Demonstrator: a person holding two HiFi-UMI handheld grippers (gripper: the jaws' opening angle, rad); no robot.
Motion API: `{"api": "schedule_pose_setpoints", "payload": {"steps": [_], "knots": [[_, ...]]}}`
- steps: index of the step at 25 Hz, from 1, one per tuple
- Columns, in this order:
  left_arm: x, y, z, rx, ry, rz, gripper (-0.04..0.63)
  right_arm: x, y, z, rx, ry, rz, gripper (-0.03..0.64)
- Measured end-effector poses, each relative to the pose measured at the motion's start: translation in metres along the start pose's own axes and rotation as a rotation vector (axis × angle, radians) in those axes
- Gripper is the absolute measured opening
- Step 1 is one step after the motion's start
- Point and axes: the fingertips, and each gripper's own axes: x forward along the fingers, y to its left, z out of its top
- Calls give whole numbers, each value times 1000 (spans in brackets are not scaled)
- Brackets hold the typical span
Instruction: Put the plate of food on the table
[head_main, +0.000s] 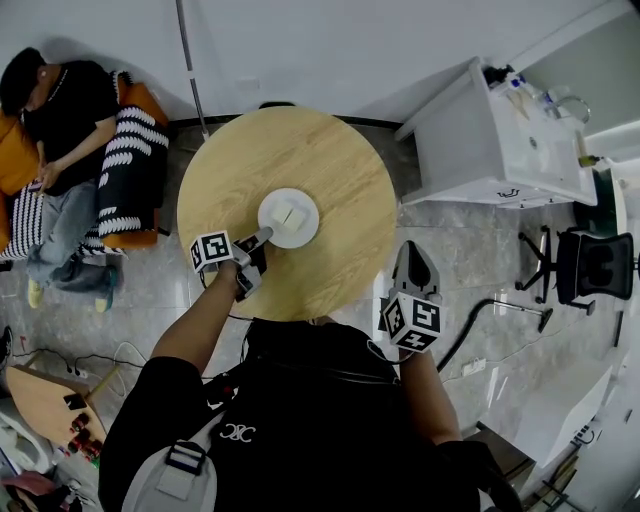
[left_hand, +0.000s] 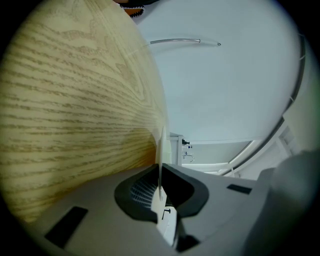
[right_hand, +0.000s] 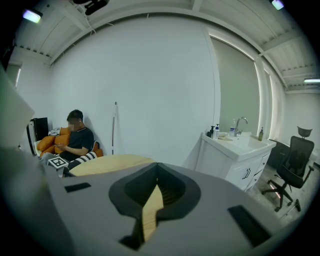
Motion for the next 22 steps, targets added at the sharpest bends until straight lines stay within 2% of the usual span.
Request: {"api": "schedule_pose_setpoints", "payload": {"steps": [12, 22], "knots": [[7, 11, -2, -74, 24, 113, 20, 3, 4, 0, -7, 0, 19, 8], [9, 13, -3, -37, 35, 217, 20, -2, -3, -3, -5, 8, 11, 8]]}}
